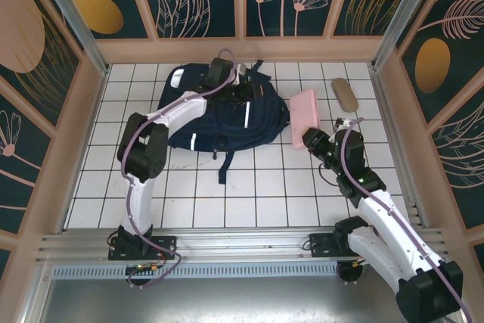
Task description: Pack the student bag
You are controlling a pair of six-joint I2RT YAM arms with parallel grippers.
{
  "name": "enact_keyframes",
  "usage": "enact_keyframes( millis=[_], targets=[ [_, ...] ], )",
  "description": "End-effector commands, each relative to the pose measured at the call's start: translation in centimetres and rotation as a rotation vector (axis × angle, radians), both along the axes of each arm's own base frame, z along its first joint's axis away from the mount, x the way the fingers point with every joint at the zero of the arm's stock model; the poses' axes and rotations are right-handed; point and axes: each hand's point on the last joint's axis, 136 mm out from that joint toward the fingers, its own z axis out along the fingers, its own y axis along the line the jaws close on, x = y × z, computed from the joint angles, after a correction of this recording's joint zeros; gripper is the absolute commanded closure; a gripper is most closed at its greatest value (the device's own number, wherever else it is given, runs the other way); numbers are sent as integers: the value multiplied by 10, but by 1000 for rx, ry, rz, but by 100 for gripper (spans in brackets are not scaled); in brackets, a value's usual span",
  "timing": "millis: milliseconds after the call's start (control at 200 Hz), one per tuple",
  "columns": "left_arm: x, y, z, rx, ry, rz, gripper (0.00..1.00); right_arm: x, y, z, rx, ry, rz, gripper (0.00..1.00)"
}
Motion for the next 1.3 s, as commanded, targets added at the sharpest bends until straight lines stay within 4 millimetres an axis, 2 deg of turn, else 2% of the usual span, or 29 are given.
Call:
enact_keyframes(
  millis=[0,100,170,400,581,741,986,1251,1296],
  targets=[
    [3,6,39,13,-99,34,50,7,3,17,26,-77,12,73],
    [15,21,22,93,-81,96,44,7,4,16,28,-73,18,73],
    [21,27,10,120,-58,116,43,7,4,15,28,-70,19,73],
    [28,26,-23,161,-3,122,42,6,4,13,27,-63,18,73],
    [26,21,-45,162,41,101,44,6,3,14,28,-65,16,73],
    [22,14,-52,129,65,82,47,6,4,16,33,-67,18,73],
    [12,-10,-54,67,84,30,55,7,6,14,41,-63,23,73],
    [12,-7,-72,99,104,46,57,6,4,17,33,-67,20,73],
    [12,-5,-76,113,101,47,61,6,4,17,32,-67,19,73]
  ],
)
